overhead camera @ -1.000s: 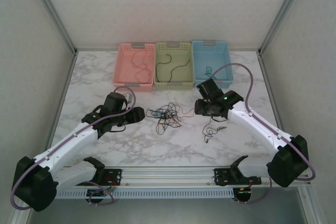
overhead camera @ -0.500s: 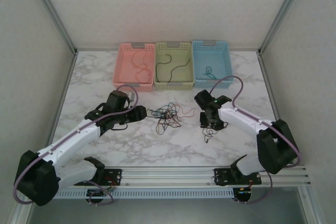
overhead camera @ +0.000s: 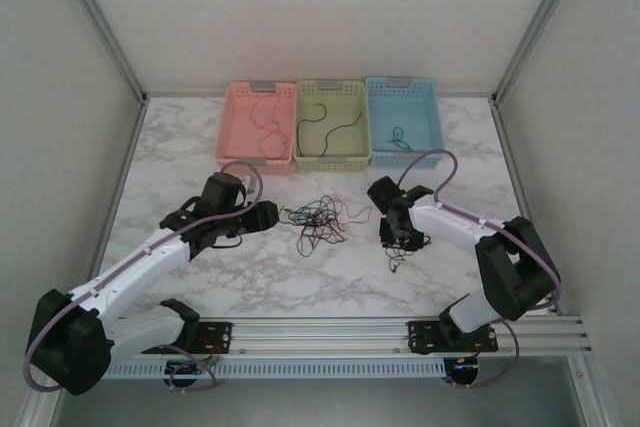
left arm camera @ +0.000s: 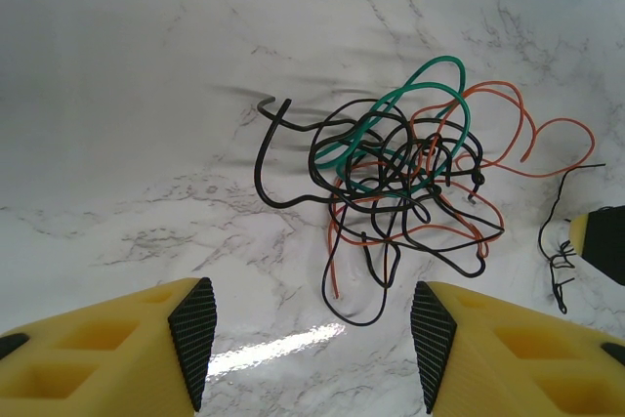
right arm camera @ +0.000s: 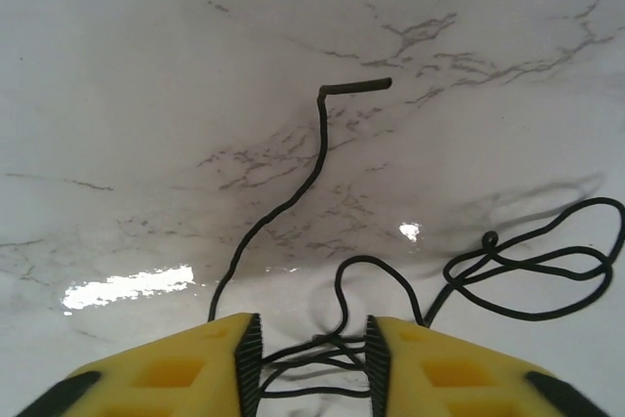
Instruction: Untangle the cables
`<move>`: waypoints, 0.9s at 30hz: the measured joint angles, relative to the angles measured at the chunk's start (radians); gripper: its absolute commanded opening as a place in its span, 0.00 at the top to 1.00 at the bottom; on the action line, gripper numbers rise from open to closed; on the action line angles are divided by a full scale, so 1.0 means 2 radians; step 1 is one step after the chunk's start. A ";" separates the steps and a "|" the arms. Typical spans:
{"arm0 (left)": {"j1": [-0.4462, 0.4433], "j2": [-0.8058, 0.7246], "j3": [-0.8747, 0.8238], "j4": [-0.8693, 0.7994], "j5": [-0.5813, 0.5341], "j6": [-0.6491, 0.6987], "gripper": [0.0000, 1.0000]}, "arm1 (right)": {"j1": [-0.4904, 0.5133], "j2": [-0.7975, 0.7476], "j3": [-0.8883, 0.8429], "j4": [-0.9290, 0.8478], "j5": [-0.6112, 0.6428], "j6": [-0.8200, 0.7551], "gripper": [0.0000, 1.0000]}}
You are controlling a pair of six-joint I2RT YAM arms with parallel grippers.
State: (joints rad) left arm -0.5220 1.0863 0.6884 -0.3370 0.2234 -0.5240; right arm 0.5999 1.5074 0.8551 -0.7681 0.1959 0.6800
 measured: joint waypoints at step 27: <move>-0.004 -0.035 0.018 -0.013 0.011 0.000 0.43 | -0.004 -0.198 0.023 -0.006 -0.010 -0.048 1.00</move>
State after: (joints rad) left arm -0.5304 1.0168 0.7246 -0.3626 0.2459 -0.5243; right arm 0.5915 1.1107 0.9012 -0.7811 0.1768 0.5838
